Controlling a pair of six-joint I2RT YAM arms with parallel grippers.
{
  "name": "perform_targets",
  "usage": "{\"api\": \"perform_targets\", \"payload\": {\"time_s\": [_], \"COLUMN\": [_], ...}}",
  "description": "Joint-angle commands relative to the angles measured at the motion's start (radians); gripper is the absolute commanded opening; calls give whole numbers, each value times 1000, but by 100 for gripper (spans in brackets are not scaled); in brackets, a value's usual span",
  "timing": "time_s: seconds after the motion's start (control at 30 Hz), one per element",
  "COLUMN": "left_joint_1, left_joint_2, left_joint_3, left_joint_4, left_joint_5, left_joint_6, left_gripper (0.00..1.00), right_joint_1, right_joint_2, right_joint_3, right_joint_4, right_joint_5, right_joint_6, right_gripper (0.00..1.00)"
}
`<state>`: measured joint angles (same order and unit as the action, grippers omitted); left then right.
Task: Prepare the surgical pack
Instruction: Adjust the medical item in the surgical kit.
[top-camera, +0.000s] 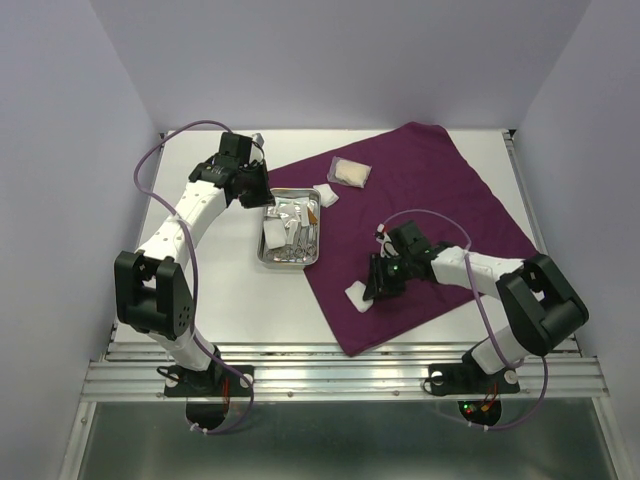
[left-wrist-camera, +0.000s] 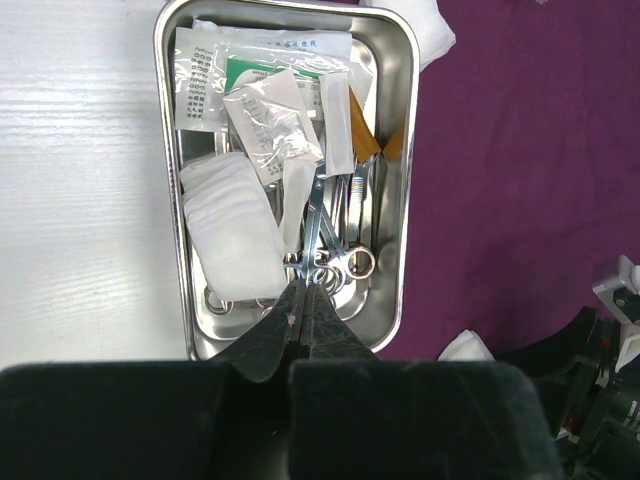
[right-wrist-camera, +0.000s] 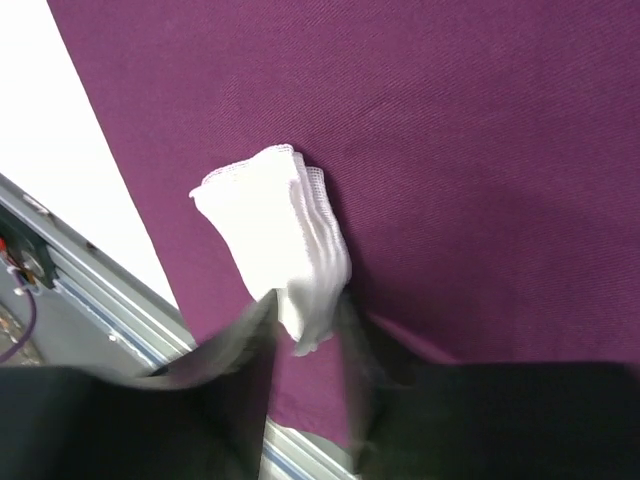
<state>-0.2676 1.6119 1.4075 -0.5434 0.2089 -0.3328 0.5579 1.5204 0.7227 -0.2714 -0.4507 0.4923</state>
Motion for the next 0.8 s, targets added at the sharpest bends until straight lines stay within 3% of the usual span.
{"api": "perform_targets", "payload": {"time_s": [0.0, 0.1, 0.17, 0.37, 0.53, 0.77], "left_joint_1": [-1, -1, -1, 1, 2, 7], "left_joint_2": [-27, -32, -37, -37, -35, -46], "left_joint_3": [5, -4, -8, -5, -4, -15], "left_joint_4": [5, 10, 13, 8, 7, 5], "left_joint_5": [0, 1, 0, -12, -16, -22], "left_joint_6": [15, 12, 14, 15, 15, 15], "left_gripper": [0, 0, 0, 0, 0, 0], "right_joint_1": [5, 5, 5, 5, -24, -81], "right_joint_2": [3, -19, -49, -121, -111, 102], "right_joint_3": [-9, -6, -8, 47, 191, 489], "right_joint_4": [49, 46, 46, 43, 44, 55], "right_joint_5": [3, 61, 113, 188, 239, 268], "right_joint_6": [17, 41, 57, 61, 63, 75], "right_gripper": [27, 7, 1, 1, 1, 1]}}
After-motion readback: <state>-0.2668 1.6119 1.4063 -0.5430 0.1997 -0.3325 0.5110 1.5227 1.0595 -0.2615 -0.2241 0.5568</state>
